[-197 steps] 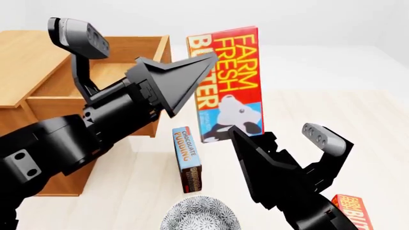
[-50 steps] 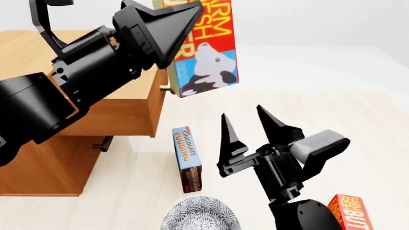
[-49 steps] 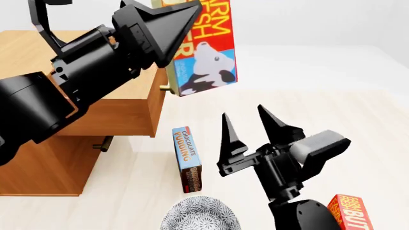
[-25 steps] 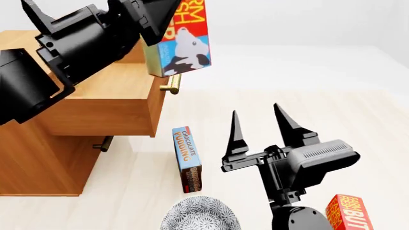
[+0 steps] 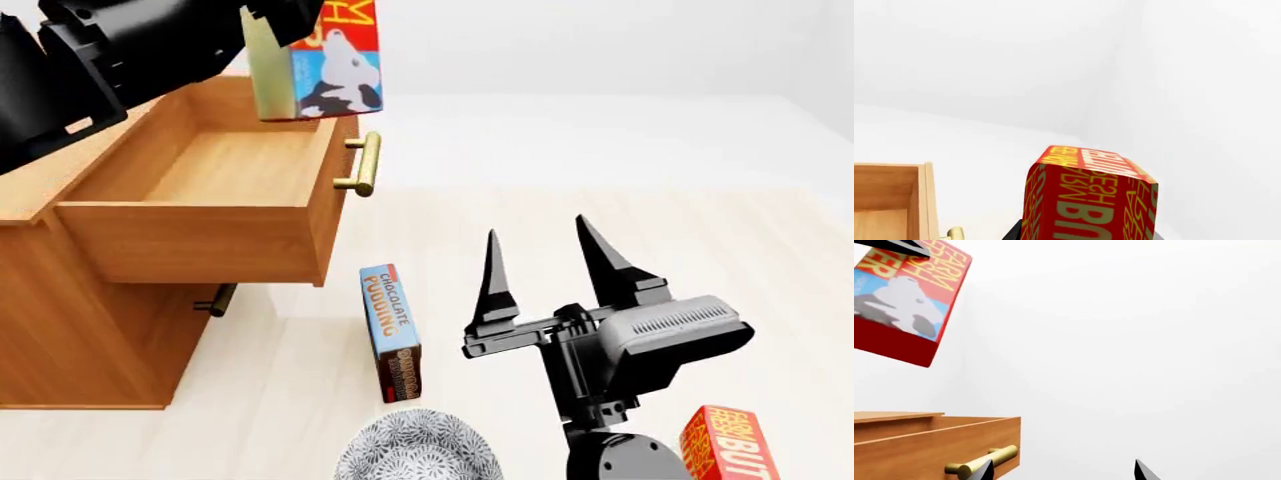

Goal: Put the butter at the front in the top drawer of the cabinet and close it.

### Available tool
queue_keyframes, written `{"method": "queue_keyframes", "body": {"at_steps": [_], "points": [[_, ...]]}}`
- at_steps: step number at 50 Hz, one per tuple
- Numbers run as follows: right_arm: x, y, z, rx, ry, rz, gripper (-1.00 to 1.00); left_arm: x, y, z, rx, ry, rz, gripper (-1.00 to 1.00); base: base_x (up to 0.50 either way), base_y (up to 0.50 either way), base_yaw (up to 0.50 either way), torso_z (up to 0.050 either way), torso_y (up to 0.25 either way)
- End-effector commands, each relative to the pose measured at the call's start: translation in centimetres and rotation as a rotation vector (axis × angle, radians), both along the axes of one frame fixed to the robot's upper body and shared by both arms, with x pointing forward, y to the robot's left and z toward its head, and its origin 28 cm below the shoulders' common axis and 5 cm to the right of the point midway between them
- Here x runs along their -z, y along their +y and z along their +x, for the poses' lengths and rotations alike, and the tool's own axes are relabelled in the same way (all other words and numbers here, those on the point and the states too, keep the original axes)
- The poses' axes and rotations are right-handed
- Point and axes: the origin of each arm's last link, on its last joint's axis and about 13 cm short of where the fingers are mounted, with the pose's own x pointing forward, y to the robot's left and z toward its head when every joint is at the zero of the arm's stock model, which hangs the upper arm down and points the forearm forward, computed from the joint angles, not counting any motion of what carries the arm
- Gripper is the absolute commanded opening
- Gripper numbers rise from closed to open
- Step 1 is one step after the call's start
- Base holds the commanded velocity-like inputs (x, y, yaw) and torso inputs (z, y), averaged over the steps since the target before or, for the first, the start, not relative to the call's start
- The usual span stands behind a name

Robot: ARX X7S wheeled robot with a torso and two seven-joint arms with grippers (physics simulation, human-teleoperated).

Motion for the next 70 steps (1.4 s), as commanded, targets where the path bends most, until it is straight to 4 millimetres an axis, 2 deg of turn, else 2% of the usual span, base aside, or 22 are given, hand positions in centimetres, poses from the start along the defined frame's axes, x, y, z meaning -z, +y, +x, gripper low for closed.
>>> {"method": "queue_keyframes", "body": {"at_steps": [1, 12, 30, 70], "points": [[0.0, 0.1, 0.0, 0.001, -0.001, -0.003, 1.0, -2.4, 1.0, 0.4, -0.08, 0.009, 0.012, -1.0, 0.0, 0.0, 0.0, 0.0, 0.01], [0.0, 0.2, 0.1, 0.0, -0.002, -0.006, 1.0, -3.3, 1.8, 1.4, -0.158, 0.045, 0.047, -1.0, 0.0, 0.0, 0.0, 0.001, 0.001], [0.2, 0.0, -0.1, 0.0, -0.005, -0.008, 1.0, -3.5, 2.6, 3.6, -0.267, 0.113, 0.156, -1.0, 0.0, 0.0, 0.0, 0.001, 0.002], [0.2, 0.2, 0.0, -0.002, -0.011, -0.012, 1.0, -2.4, 3.1, 7.1, -0.387, 0.221, 0.343, -1.0, 0.0, 0.0, 0.0, 0.001, 0.001]]}}
